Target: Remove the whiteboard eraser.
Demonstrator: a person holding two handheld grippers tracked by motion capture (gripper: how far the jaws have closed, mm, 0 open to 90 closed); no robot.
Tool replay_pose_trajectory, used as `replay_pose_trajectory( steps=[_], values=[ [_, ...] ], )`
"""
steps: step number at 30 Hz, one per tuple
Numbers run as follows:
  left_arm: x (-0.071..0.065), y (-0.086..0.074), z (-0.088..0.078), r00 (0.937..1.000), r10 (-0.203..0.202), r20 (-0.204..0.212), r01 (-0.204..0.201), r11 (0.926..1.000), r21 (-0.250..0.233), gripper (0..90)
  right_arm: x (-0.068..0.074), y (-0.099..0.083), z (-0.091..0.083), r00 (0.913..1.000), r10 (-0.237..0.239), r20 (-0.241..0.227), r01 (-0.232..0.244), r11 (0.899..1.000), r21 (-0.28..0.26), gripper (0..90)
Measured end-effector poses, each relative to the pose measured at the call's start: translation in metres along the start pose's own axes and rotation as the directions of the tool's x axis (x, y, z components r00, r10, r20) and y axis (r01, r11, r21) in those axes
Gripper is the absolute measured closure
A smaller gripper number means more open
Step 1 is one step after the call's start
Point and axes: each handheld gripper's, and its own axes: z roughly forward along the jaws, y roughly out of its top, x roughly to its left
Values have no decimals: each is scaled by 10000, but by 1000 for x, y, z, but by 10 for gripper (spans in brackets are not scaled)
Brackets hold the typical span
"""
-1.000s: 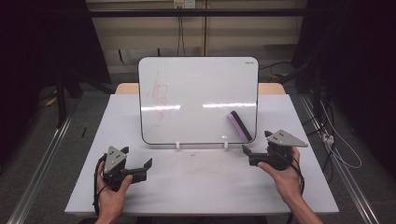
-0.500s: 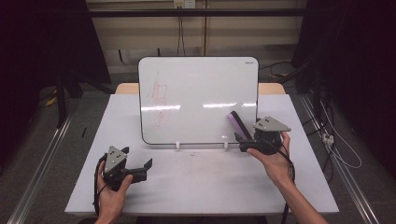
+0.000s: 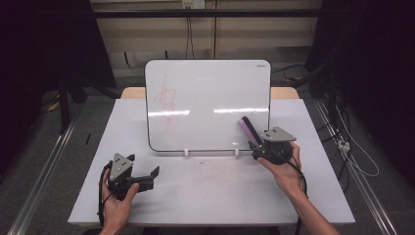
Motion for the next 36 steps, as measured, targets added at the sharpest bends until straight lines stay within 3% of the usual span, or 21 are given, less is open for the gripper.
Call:
replay_pose_trajectory(
  steps=[9, 16, 36],
  values=[
    [1, 0, -1, 10000, -62, 19, 63, 9999, -133, 52, 4, -2, 5, 9997, -159, 186, 156, 9998, 151, 498],
    [2, 0, -1, 10000, -20, 40, 20, 9999, -108, 53, 6, -2, 8, 9999, -141, -45, 142, 9995, 281, 595],
    [2, 0, 0, 10000, -91, 25, 91, 9999, -48, 54, 7, 1, 4, 9998, -202, 72, 201, 9998, 85, 644]
  ],
)
